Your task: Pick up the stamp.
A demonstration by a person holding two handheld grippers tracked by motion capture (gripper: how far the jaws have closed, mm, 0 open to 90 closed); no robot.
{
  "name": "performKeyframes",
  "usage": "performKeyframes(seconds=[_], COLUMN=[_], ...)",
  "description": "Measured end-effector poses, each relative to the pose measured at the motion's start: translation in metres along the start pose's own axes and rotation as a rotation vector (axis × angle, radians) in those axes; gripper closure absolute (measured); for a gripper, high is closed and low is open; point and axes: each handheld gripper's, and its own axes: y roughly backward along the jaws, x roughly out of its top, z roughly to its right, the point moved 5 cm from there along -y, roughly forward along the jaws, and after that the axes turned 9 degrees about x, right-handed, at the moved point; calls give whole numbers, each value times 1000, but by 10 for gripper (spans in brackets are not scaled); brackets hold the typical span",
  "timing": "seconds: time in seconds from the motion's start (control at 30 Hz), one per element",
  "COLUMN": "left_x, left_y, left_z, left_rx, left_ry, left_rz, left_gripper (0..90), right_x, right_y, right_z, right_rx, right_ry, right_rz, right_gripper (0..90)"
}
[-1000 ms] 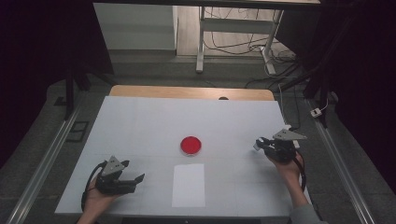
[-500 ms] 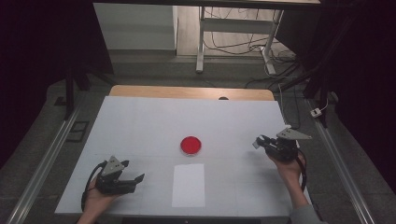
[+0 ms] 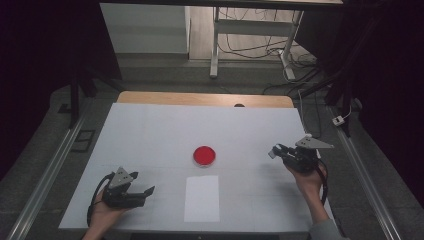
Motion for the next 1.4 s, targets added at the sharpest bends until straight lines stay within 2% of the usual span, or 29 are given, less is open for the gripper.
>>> performKeyframes(seconds=[0.33,0.53,1.4], left_x=[0,0,1], left_y=[0,-1,-1], left_z=[0,0,2], left_rx=[-1,-2,-5], left_ry=[-1,0,-1], left_rz=[0,0,5], left_gripper=[194,194,194], right_x=[4,8,17], right_y=[-1,-3,-17], right_z=[-6,-14,-41], right_rx=[7,37,131], right_ry=[23,20,10], right_rz=[9,32,58], right_gripper=[754,754,754])
